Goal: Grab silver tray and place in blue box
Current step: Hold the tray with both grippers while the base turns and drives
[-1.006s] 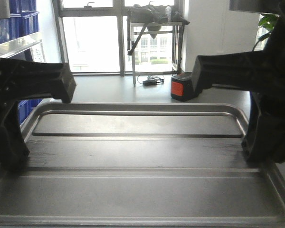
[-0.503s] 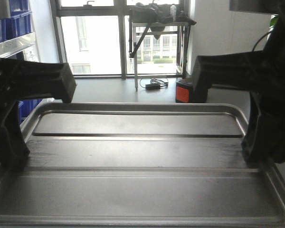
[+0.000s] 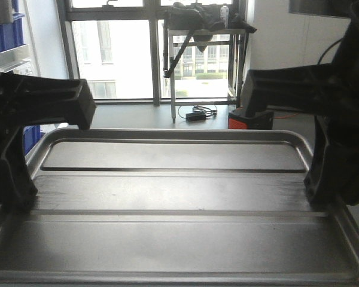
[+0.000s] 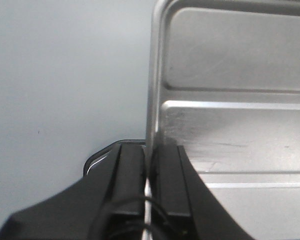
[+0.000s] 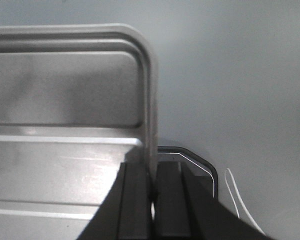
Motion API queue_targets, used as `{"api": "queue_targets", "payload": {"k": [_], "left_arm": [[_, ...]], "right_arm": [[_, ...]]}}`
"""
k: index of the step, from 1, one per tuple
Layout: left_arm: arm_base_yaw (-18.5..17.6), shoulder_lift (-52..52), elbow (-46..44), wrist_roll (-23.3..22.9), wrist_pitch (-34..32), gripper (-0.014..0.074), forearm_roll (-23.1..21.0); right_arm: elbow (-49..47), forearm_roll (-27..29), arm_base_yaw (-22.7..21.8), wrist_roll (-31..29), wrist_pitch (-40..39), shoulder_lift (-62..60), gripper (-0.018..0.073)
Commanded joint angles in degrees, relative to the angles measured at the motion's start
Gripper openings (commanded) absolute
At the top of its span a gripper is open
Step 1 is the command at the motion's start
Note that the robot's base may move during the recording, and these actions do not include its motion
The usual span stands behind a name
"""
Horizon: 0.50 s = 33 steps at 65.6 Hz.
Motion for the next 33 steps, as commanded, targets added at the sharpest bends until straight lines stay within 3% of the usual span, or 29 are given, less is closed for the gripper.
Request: {"api": "queue_targets", "payload": {"k": [1,33], "left_arm": [[-0.22,-1.18,-1.11,-0.65,1.12,-0.0008,2.19],[-0.22,-1.18,-1.11,-0.65,1.12,-0.0008,2.19]], "right_arm": [[-1.09,-2.88,-0.07,-0.25,0.63,-1.12,0.0056],[-1.09,-2.89,-0.07,-0.25,0.64,-1.12,0.0056]]}}
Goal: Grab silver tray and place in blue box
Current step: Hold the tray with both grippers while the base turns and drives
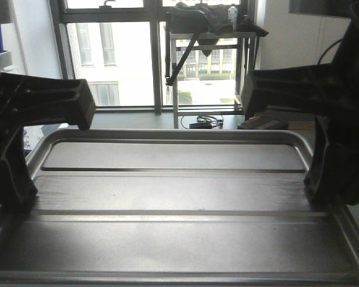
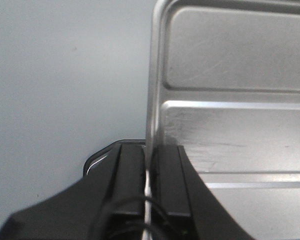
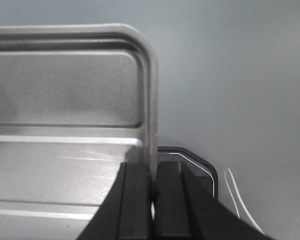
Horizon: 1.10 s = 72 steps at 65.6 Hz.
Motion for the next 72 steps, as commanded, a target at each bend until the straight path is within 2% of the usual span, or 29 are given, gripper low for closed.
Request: {"api": "queue_targets", "payload": {"k": [1,72], "left_arm": [[-0.22,-1.18,-1.11,-0.65,1.12,-0.0008,2.19],[-0.22,-1.18,-1.11,-0.65,1.12,-0.0008,2.21]], "right_arm": [[-1.09,-2.89,-0.07,-0.25,0.64,-1.12,0.0056],[-1.09,-3.02,-0.13,-0.25,0.64,-1.12,0.0056]]}}
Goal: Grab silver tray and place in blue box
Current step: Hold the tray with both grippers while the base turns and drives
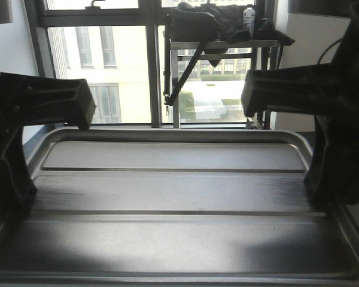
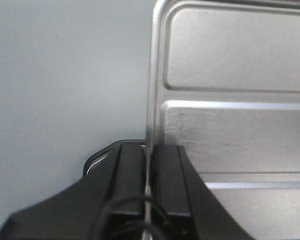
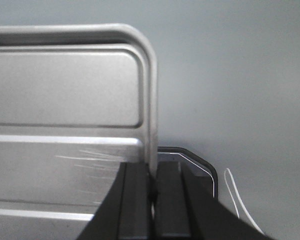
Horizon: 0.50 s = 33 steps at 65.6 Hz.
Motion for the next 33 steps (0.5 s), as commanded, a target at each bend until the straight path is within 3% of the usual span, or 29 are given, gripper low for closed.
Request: {"api": "queue_targets", "payload": {"k": [1,33], "left_arm": [[-0.22,-1.18,-1.11,-0.65,1.12,-0.0008,2.10],[-0.22,-1.06,-1.11,-0.65,1.12,-0.0008,2.10]], "right_arm": [[-1.09,-3.02,-0.13,-0.25,0.64,-1.12,0.0056],[-1.09,-3.02,-0.13,-0.25,0.64,-1.12,0.0056]]}}
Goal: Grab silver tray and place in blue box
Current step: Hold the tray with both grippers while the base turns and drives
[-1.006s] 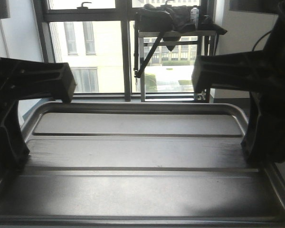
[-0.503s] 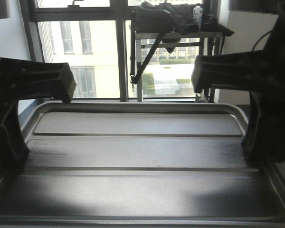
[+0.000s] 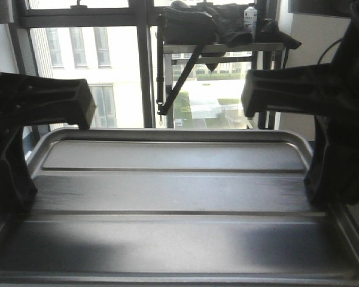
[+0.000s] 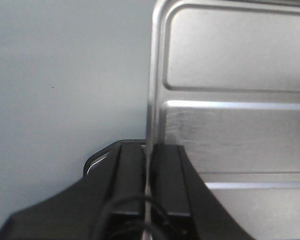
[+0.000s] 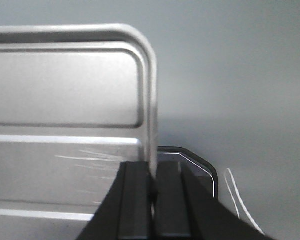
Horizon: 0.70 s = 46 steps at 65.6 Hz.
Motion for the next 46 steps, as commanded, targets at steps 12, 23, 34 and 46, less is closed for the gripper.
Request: {"api": "queue_targets", "payload": {"k": [12,23,34,46], "left_arm": [[-0.22,-1.09,-1.11,-0.65,1.12,-0.0008,2.10],[-0.22,-1.09,-1.11,-0.65,1.12,-0.0008,2.10],[-0.22,-1.09,-1.11,-0.65,1.12,-0.0008,2.10],[-0.22,-1.09,-1.11,-0.65,1.12,-0.0008,2.10]], "right_arm": [[-1.09,-3.02,-0.13,-0.25,0.64,-1.12,0.0056],[-1.09,-3.02,-0.13,-0.25,0.64,-1.12,0.0056],[-1.09,-3.02,-0.13,-0.25,0.64,-1.12,0.0056],[-1.09,-3.02,-0.13,-0.25,0.64,-1.12,0.0056]]}}
